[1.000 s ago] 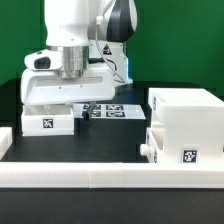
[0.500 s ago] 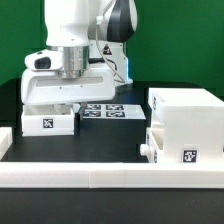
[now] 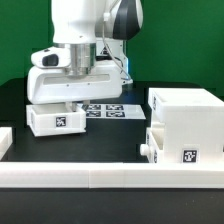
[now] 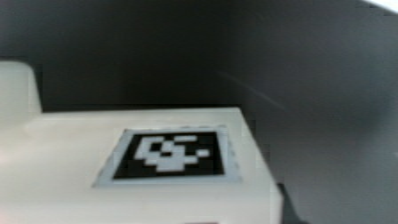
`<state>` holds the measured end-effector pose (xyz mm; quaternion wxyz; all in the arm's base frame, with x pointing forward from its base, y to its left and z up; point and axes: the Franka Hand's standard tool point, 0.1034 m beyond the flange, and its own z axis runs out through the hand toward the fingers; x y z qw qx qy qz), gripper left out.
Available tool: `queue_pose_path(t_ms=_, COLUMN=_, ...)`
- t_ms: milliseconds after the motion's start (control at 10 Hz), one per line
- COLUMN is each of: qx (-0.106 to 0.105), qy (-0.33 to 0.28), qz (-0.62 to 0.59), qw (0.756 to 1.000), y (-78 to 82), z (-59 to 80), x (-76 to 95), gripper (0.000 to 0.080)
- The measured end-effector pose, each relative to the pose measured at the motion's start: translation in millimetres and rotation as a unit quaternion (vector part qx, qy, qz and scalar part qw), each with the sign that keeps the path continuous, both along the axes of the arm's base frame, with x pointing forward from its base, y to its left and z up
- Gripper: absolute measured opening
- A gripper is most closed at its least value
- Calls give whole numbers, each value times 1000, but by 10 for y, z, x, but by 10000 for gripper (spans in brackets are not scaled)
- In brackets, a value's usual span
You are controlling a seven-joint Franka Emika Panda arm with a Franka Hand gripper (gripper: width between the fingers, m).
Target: Assemble drawer
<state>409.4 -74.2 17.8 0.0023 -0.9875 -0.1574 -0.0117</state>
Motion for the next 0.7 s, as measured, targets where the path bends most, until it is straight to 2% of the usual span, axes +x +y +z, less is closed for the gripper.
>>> queue_pose_path(t_ms=200, qx=4, qy=14, qz=27, qw=1000, y=298, z=240, x=202, gripper=40)
queue_pose_path(t_ms=300, qx=4, qy=16, qz=43, qw=999, y=384, z=348, x=369, gripper=41)
queue_pose_path(t_ms=500, qx=7, qy=19, qz=94, qw=995, y=399, z=460, x=615, gripper=41)
queue_pose_path(t_ms=600, qx=8, qy=22, qz=111, qw=994, y=371, z=488, x=680, gripper=41)
queue_pose_path(t_ms=700, qx=8, qy=23, qz=116, qw=993, y=377, z=475, x=667, gripper=41)
